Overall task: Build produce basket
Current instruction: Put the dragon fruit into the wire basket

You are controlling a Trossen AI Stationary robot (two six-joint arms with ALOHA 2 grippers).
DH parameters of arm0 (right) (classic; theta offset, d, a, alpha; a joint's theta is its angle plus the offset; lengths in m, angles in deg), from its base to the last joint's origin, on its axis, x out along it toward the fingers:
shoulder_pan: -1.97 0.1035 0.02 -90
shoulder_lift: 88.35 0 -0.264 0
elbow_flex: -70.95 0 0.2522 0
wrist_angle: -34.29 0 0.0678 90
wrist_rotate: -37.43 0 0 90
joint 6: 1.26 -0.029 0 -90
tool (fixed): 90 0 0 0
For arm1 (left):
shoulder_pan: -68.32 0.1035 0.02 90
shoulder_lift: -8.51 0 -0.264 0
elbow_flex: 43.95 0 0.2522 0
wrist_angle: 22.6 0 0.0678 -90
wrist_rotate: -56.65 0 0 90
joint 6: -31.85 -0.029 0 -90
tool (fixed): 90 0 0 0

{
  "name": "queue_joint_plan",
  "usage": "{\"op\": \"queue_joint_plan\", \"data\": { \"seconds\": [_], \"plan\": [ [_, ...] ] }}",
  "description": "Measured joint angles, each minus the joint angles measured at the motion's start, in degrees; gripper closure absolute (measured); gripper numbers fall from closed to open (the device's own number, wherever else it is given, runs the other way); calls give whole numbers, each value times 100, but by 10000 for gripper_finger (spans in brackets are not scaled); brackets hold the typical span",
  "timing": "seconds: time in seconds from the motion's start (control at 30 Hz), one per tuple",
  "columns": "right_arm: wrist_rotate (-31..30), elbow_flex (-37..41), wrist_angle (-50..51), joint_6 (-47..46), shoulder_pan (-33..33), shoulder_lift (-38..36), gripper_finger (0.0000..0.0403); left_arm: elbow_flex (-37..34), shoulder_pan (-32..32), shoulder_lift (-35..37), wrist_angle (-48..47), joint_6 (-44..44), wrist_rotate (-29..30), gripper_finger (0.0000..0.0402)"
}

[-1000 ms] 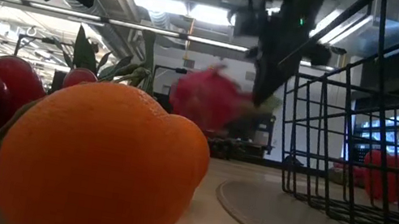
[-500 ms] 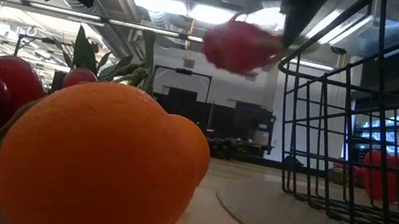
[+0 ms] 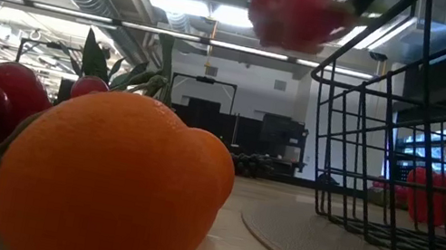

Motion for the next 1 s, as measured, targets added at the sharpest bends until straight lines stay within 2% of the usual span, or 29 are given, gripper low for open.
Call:
{"op": "queue_joint_plan", "data": {
  "seconds": [0.13,0.27,0.6,0.8,1.0],
  "plan": [
    [5,171,-11,-28,214,-362,403,7,-84,-270,822,-175,4,365],
    [83,786,-1,-533,410,-957,403,7,-192,-629,1077,-177,2,365],
    [1631,1976,2,-2069,915,-2039,403,7,-304,-1581,1953,-161,2,365],
    [2467,2401,-9,-2793,1539,-2122,403,7,-304,-1887,2354,-170,4,365],
    [2928,2710,-6,-3672,1926,-2013,403,4,-302,-2003,2399,-158,2,365]
  ]
}}
